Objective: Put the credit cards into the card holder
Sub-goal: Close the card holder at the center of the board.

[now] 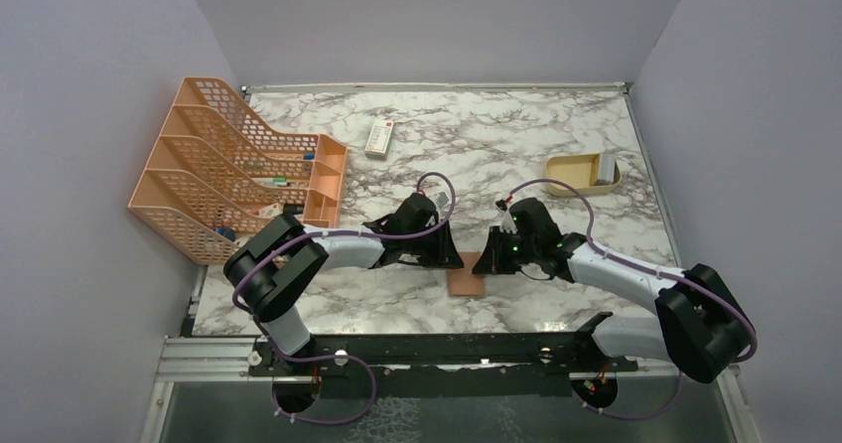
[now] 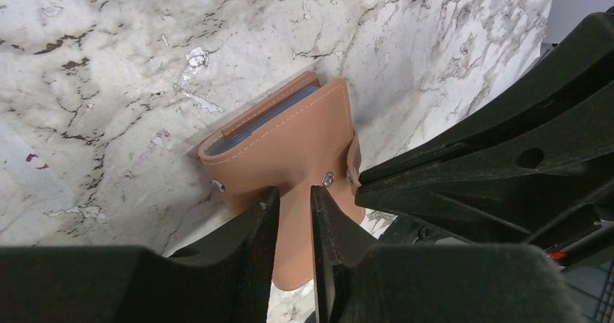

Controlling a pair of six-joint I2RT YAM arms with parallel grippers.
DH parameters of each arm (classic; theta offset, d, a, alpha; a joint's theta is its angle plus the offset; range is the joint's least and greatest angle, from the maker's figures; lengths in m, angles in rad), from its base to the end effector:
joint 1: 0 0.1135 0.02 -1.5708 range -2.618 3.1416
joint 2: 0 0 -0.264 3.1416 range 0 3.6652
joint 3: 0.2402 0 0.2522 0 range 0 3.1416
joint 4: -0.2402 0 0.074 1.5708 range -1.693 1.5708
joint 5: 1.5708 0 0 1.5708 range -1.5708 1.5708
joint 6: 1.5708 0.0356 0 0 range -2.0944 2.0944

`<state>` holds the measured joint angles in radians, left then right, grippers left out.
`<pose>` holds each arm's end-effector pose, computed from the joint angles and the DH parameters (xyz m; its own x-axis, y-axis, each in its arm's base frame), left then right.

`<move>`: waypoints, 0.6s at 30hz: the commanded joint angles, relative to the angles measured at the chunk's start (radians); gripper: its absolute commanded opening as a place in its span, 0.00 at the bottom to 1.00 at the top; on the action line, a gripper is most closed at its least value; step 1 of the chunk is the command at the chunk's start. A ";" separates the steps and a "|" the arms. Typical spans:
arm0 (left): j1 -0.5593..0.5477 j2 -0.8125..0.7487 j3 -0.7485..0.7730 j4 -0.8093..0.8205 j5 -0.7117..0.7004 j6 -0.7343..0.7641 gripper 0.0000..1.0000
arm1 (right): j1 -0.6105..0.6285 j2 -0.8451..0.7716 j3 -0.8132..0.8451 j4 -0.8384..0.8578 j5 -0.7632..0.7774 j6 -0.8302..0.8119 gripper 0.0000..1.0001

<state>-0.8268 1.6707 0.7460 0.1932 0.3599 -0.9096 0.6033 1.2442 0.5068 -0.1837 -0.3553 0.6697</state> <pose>0.2086 -0.2451 0.1450 -0.9614 -0.0463 -0.2713 0.1748 0.6587 -0.7318 0.1757 0.1361 0.1578 -0.9518 0.0509 -0.3023 -0.1459 0.7921 0.5927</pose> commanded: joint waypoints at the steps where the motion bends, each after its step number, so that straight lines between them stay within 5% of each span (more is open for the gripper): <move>1: -0.008 0.024 -0.019 0.017 0.028 -0.006 0.25 | 0.007 0.015 -0.006 0.033 -0.034 0.005 0.03; 18: -0.008 0.020 -0.020 0.019 0.026 -0.006 0.26 | 0.009 0.031 0.022 0.009 -0.047 -0.010 0.01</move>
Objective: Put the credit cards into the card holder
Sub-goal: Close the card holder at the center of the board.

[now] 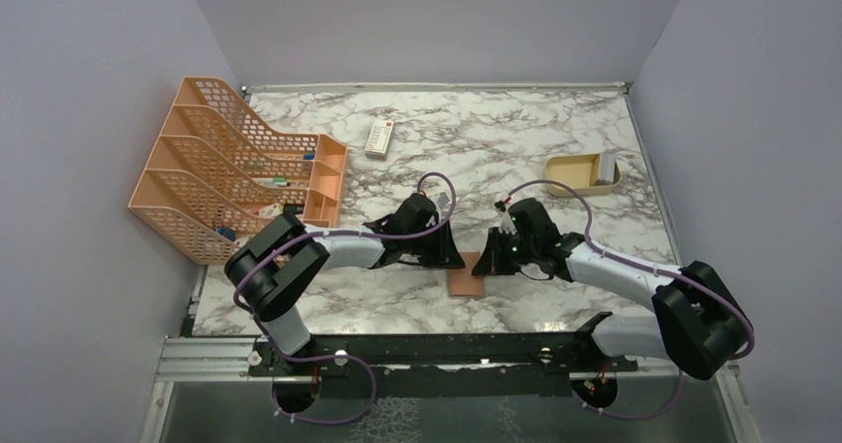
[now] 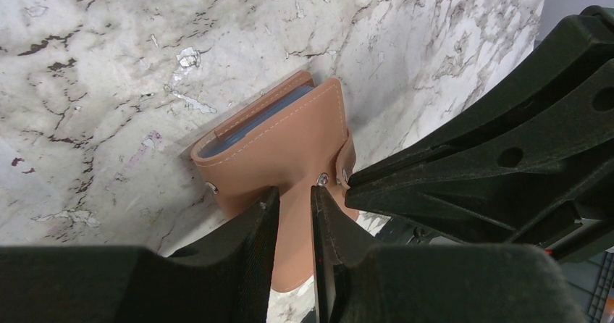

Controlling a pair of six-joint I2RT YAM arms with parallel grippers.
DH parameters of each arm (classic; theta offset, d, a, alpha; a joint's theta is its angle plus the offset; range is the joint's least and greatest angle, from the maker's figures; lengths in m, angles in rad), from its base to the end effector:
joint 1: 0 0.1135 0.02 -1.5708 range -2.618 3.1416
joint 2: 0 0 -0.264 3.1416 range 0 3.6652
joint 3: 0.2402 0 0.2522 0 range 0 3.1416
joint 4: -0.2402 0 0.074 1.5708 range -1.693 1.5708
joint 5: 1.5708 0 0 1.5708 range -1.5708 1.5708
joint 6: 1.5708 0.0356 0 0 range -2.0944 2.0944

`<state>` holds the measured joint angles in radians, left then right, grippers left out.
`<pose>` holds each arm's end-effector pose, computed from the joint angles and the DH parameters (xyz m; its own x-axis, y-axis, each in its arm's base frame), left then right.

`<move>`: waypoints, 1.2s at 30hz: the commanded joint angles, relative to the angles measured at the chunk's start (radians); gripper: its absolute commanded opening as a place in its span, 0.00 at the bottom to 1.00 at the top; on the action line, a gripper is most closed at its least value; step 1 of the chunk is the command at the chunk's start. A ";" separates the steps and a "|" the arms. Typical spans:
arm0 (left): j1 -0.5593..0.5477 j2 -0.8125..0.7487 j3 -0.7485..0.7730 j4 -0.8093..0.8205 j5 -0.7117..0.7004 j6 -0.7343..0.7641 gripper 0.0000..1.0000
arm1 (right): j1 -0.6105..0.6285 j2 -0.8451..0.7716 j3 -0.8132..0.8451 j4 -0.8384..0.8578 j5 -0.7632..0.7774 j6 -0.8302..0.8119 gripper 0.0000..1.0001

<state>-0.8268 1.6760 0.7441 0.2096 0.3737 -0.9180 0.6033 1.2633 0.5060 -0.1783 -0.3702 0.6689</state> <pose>0.2087 -0.2460 0.1443 -0.9635 -0.0453 -0.2640 0.1731 0.6470 -0.7426 0.1763 0.1371 0.1542 -0.9576 0.0423 -0.2849 -0.1426 0.7899 0.5964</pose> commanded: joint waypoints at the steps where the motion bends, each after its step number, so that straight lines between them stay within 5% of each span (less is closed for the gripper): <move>1: -0.007 0.014 -0.018 0.003 0.011 0.004 0.26 | 0.009 0.012 0.025 0.001 -0.035 -0.009 0.01; 23: -0.006 -0.054 0.027 -0.108 -0.058 -0.002 0.27 | 0.009 0.058 0.149 -0.185 -0.040 -0.120 0.01; 36: 0.029 -0.129 0.007 -0.149 -0.070 0.025 0.39 | 0.009 0.097 0.156 -0.166 -0.071 -0.128 0.01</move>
<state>-0.8143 1.5749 0.7612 0.0765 0.3275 -0.9215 0.6033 1.3399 0.6369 -0.3481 -0.4065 0.5522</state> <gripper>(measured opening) 0.379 0.015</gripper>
